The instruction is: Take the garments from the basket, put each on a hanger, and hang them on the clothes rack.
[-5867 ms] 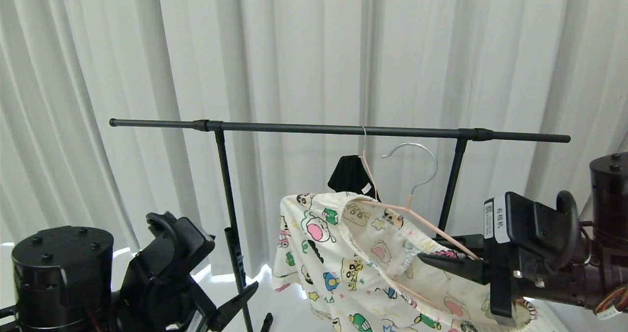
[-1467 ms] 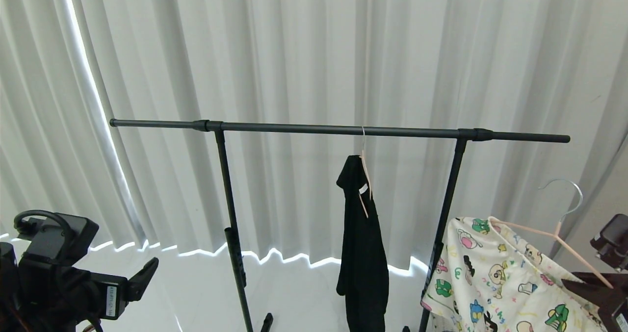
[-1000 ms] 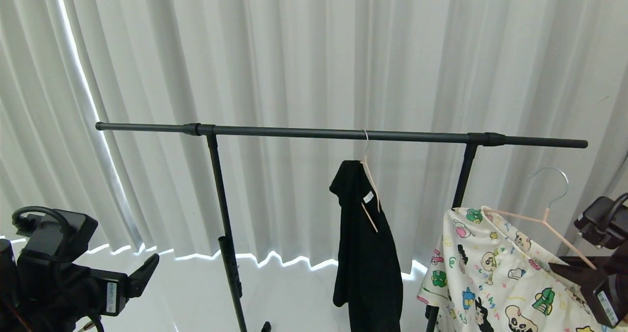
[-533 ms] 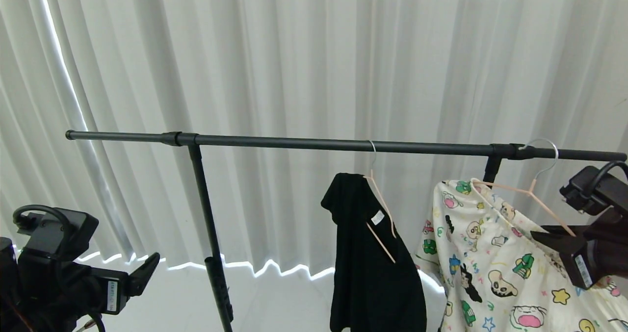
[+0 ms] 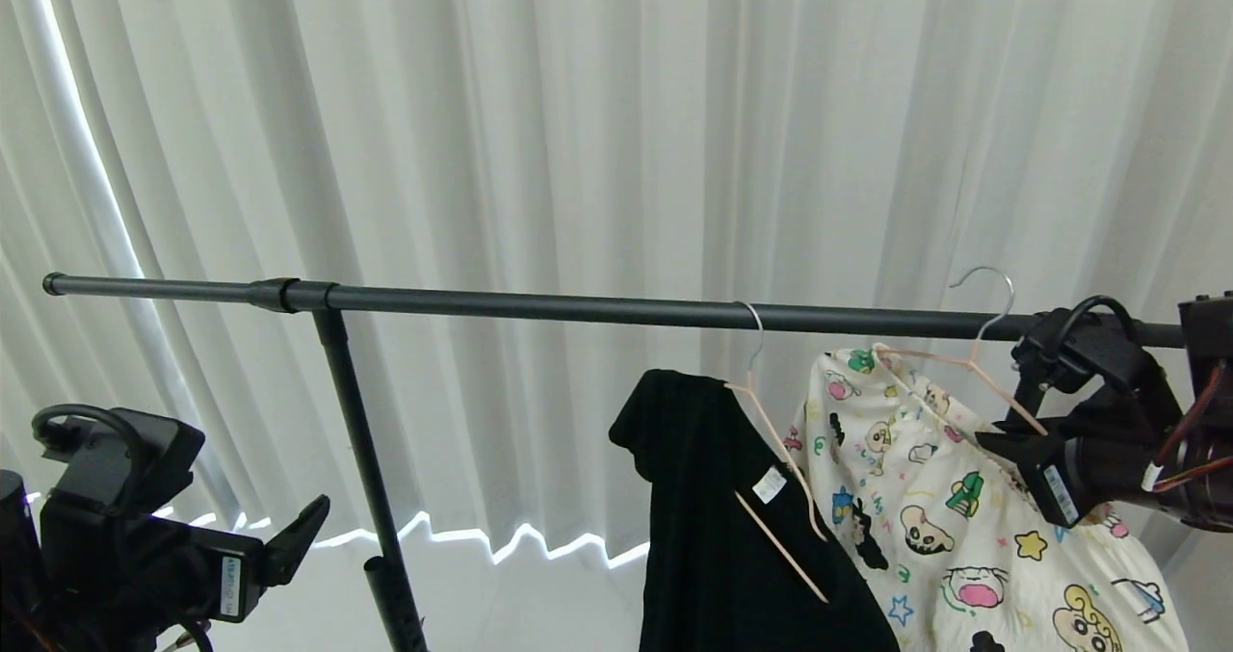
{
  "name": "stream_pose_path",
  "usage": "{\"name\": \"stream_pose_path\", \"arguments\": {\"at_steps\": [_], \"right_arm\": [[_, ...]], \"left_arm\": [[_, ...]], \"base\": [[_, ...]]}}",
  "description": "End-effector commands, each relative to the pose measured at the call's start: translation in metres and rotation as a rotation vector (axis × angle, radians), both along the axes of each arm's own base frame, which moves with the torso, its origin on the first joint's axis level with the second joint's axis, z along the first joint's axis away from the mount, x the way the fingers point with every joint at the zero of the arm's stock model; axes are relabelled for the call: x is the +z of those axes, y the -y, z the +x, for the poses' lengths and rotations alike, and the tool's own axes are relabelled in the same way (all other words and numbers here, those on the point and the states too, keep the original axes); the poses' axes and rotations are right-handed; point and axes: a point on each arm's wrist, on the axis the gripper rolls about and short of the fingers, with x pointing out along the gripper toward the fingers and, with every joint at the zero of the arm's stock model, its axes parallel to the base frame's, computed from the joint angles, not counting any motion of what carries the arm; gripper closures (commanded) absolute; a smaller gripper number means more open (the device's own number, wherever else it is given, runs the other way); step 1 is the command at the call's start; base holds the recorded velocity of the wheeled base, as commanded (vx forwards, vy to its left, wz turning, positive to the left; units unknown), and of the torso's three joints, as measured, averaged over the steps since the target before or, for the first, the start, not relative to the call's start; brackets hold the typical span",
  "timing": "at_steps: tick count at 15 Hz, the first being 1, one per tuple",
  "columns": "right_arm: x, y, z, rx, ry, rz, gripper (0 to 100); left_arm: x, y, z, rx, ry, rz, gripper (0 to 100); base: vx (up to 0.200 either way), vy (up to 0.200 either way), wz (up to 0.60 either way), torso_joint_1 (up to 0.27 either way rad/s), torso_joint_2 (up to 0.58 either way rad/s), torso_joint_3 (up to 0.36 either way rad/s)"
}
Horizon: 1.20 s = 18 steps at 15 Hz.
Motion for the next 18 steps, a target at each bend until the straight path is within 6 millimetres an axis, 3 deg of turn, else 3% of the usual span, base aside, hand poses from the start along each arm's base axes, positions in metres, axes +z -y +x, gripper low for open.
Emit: {"name": "stream_pose_path", "arguments": {"at_steps": [1,6,15,16,18], "right_arm": [[-0.008,-0.005,0.013,0.001,-0.025,-0.010,100],[-0.015,-0.014,0.041,-0.005,-0.046,-0.023,100],[-0.021,-0.017,0.036,0.013,-0.070,-0.034,100],[-0.020,-0.017,0.035,0.013,-0.068,-0.034,0],[-0.020,-0.017,0.035,0.013,-0.067,-0.033,0]], "left_arm": [[0.003,0.002,-0.004,-0.020,0.023,-0.004,0],[0.005,0.003,-0.005,-0.028,0.035,-0.004,0],[0.004,0.002,-0.010,-0.042,0.041,0.029,0],[0.005,0.002,-0.010,-0.040,0.043,0.030,0],[0.005,0.002,-0.010,-0.042,0.043,0.029,0]], "base": [[0.000,0.000,0.00,0.000,0.00,0.000],[0.000,0.000,0.00,0.000,0.00,0.000],[0.000,0.000,0.00,0.000,0.00,0.000],[0.000,0.000,0.00,0.000,0.00,0.000],[0.000,0.000,0.00,0.000,0.00,0.000]]}}
